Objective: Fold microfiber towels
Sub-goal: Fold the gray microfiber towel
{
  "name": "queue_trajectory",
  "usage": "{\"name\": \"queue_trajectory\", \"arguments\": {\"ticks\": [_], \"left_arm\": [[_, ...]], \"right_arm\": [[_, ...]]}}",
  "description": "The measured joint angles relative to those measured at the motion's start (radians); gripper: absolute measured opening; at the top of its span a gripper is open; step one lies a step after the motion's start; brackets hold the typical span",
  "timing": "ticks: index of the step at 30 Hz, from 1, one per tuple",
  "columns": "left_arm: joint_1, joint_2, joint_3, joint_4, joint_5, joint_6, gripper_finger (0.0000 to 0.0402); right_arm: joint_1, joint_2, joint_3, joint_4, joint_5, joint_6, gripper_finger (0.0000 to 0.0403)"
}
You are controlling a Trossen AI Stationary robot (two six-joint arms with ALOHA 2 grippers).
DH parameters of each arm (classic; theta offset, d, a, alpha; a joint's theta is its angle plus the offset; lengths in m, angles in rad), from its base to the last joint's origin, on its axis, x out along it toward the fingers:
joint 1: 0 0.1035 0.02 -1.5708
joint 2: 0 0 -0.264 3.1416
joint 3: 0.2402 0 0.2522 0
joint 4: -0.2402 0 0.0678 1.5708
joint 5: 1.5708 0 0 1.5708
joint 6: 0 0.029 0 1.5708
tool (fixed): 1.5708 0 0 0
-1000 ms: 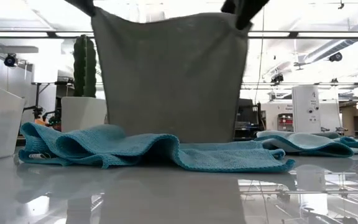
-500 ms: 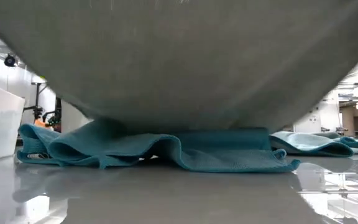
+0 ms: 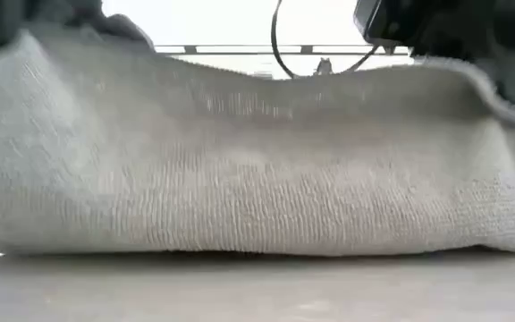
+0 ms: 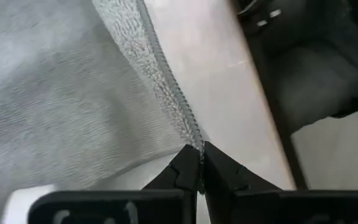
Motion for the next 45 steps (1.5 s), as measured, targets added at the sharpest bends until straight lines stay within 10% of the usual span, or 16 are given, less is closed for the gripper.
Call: {"name": "queue_trajectory", "arguments": {"ticks": [27, 45], "left_arm": [[0.227, -0.018, -0.12, -0.105, -0.14, 0.104, 0.0], [0.228, -0.018, -0.12, -0.096, -0.139, 0.094, 0.0]], "right_arm": [[-0.136, 0.0, -0.013, -0.15, 0.211, -0.07, 0.0059], [-0.031, 0.064, -0.012, -0.037, 0.309, 0.128, 0.0194]]}}
